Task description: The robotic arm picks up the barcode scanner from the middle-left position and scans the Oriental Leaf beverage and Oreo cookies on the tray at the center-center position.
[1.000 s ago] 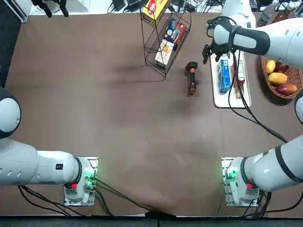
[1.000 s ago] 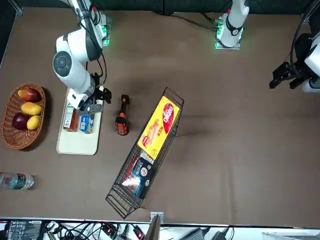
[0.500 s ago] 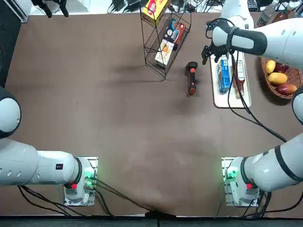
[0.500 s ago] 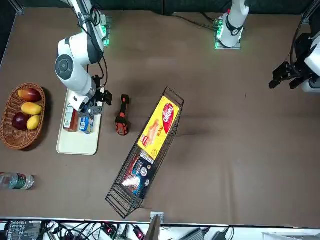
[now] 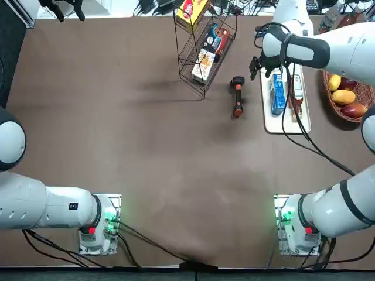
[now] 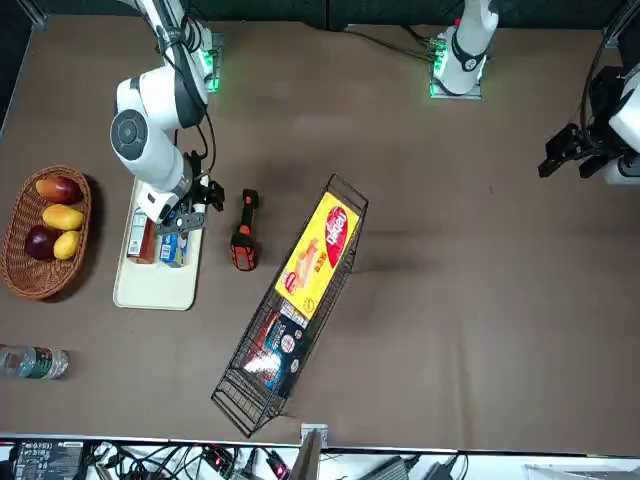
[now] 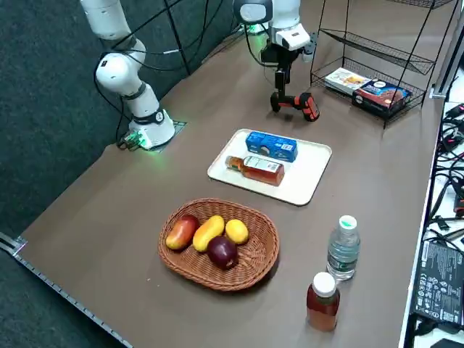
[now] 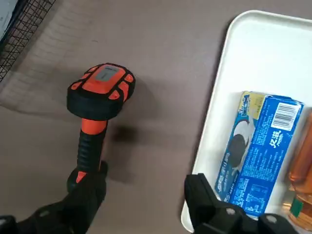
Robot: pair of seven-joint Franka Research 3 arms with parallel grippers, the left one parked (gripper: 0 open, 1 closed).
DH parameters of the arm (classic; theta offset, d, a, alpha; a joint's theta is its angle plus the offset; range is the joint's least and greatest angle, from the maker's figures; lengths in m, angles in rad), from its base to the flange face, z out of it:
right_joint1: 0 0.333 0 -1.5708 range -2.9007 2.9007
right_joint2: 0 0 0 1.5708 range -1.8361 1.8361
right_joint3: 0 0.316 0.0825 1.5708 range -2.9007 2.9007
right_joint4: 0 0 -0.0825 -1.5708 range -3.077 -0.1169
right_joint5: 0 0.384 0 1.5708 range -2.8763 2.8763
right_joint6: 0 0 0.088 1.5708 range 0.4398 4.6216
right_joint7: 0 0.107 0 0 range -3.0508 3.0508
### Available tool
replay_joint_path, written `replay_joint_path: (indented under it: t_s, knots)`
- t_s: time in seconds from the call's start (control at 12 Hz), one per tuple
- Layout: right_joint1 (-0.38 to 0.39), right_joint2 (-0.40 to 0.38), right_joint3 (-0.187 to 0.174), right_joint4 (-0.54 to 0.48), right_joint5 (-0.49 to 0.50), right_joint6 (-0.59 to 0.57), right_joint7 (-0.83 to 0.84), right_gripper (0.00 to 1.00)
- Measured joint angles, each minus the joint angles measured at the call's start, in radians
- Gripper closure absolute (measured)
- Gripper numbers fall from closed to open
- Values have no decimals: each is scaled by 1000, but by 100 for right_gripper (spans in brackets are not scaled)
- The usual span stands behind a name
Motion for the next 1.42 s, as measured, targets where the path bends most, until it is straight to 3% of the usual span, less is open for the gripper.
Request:
replay_joint_path:
  t_s: [0.25, 0.67, 1.42]
  knots:
    - [0, 5, 0, -9, 0, 24, 0, 0]
    - [3, 10, 0, -90, 0, 159, 0, 0]
    - [4, 10, 0, -140, 0, 247, 16, 1]
